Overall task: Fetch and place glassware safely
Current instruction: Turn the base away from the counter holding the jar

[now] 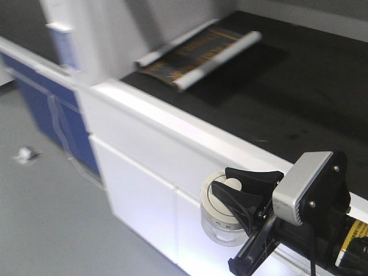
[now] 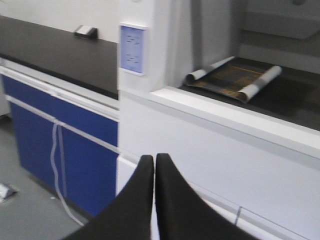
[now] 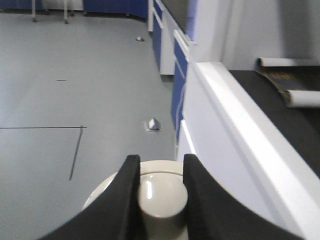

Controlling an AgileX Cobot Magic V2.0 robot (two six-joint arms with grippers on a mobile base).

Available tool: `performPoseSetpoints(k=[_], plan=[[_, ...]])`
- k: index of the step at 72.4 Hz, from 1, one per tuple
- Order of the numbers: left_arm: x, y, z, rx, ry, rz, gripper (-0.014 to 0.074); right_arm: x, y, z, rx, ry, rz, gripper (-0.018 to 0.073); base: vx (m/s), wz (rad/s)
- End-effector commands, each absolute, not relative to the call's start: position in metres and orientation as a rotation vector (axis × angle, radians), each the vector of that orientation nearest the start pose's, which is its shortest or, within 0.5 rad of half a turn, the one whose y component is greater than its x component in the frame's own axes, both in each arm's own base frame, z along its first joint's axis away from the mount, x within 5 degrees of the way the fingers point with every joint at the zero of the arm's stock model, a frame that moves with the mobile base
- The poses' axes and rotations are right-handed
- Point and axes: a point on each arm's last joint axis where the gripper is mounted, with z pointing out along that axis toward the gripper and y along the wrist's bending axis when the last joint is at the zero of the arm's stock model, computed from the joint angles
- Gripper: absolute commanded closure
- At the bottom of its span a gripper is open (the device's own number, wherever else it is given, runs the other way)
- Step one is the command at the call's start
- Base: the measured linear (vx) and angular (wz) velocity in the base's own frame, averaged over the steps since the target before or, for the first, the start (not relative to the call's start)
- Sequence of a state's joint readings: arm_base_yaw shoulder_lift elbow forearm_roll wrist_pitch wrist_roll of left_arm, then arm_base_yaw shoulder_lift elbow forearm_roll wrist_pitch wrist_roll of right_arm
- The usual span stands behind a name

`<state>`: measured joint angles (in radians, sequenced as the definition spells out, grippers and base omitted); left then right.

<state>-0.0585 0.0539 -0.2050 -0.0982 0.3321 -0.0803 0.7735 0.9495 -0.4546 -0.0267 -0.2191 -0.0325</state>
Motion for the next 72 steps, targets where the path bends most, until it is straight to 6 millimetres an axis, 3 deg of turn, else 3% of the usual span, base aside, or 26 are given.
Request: performPoseSetpoints(k=[1, 72], plan=[[0.049, -0.0057, 0.2632, -0.079, 1.58, -0.223, 0.0603, 0.1405, 0.1388, 0.3016, -0.679, 1.486, 0.551, 0.056, -0.04, 0.94], [0.049, -0.0057, 0.2632, -0.079, 1.58, -0.223, 0.0603, 0.1405, 0.1387, 0.3012, -0.681, 1.49, 0.55, 0.056, 0.02, 0.71]])
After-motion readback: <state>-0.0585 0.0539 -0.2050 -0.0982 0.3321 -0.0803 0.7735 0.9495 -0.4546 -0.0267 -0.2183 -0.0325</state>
